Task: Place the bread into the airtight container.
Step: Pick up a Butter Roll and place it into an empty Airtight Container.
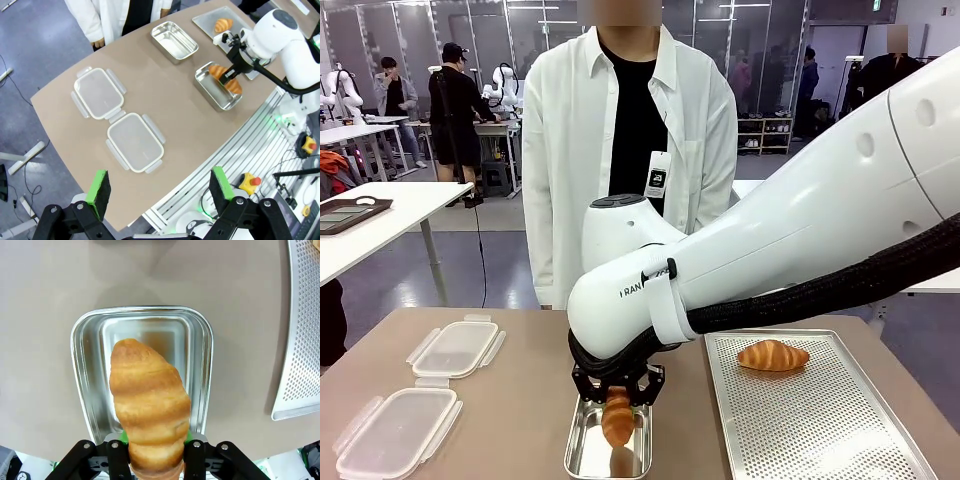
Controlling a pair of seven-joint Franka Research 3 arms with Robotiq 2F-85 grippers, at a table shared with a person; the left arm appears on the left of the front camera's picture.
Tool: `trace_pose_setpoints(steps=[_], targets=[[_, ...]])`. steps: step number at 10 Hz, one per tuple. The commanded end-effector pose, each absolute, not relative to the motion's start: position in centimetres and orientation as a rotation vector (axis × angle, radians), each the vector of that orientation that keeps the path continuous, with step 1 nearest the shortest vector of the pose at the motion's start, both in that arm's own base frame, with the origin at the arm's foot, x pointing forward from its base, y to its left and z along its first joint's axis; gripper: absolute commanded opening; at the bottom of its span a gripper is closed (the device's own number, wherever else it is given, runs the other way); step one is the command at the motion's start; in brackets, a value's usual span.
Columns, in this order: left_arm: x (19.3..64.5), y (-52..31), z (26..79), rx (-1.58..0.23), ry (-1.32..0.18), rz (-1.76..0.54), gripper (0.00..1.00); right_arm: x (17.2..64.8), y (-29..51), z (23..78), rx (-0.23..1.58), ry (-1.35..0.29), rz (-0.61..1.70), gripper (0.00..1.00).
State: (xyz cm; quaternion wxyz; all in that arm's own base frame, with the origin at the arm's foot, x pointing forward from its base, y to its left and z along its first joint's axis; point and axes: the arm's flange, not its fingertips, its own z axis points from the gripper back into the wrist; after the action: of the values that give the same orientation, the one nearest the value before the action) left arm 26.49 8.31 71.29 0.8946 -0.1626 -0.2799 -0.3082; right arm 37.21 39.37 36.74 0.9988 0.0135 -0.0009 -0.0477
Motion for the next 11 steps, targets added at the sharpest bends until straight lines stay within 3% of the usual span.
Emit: trace_pose_setpoints(steps=[1,2,3,4,5,11], targets=[[26.5,8.4,71.5,-0.337,-0.581,-0.658,1.0,37.0,39.0,36.6,0.062,-0.009,-0.081,0.36],[26.5,8.4,71.5,-0.337,-0.581,-0.658,1.0,37.0,38.8,36.5,0.061,-0.015,-0.073,0.36],[26.5,8.4,71.5,-0.337,-0.581,-0.658,1.0,36.9,38.7,36.2,0.058,-0.003,-0.064,0.65],[26.5,8.4,71.5,-0.337,-0.581,-0.658,1.0,36.8,38.8,36.0,0.055,0.006,-0.059,0.86],[26.5,8.4,71.5,-0.337,-0.581,-0.658,1.0,36.8,38.9,35.9,0.053,0.008,-0.056,1.0],[26.5,8.4,71.5,-0.337,-0.581,-0.658,1.0,37.1,38.6,35.2,0.058,0.028,-0.063,1.0]])
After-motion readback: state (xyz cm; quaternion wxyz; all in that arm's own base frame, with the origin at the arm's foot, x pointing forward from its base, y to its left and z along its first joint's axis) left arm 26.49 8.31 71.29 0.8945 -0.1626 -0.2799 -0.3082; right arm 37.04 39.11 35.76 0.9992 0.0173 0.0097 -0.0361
